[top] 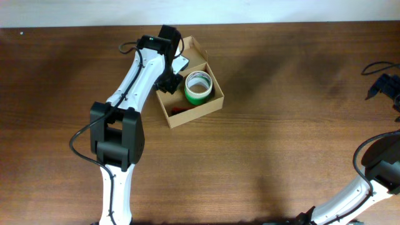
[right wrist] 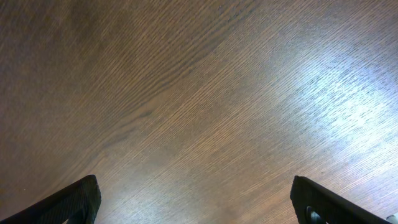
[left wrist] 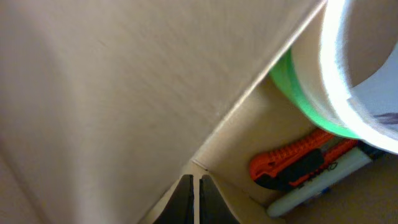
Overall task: Pack container
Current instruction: 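Withdraw the left gripper up and out of the box, then bring the left and right grippers to the box lid's two sides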
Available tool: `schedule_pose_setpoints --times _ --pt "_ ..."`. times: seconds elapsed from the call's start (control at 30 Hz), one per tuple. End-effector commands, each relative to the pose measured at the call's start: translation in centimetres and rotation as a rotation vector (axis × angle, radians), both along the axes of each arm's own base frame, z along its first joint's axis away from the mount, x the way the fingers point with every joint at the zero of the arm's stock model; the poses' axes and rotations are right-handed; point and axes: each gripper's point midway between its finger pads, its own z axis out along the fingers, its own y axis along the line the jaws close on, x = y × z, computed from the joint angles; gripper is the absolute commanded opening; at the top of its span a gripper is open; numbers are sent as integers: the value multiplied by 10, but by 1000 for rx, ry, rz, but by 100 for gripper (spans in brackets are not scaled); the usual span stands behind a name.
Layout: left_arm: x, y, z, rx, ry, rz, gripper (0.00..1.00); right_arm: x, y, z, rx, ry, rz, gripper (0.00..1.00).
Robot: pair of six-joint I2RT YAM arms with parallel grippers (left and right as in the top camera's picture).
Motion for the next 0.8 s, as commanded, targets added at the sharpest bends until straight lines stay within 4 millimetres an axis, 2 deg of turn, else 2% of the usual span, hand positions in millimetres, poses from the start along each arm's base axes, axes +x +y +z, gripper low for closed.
schedule_pose_setpoints --times 0.0,0.23,0.33,0.43,0.53,0.57,0.6,0.63,0.67,0.73,0.77 --pt "15 -6 22 -18 -64 9 8 1 2 -2 11 -1 -3 99" --pt "31 -11 72 -51 -165 17 10 1 2 -2 10 -3 -3 99" --pt "33 -10 90 -57 -192 33 11 14 -4 -1 -9 -60 -5 99" --pt "33 -4 103 -56 -207 67 11 22 -2 0 8 -100 -2 99" --pt "35 18 106 -30 -211 159 12 33 2 2 37 -153 4 99" --pt "35 25 105 -26 -205 186 12 37 3 3 46 -176 7 96" --pt "34 33 105 -23 -198 212 12 44 7 5 72 -214 12 80" --pt "35 43 104 -20 -193 244 12 55 16 9 118 -266 26 69" --pt "36 52 104 -20 -192 272 12 63 23 11 146 -300 40 64" --pt "39 73 104 -22 -197 336 12 75 34 13 151 -327 75 61" --pt "41 84 105 -22 -202 364 13 83 43 14 148 -334 102 54"
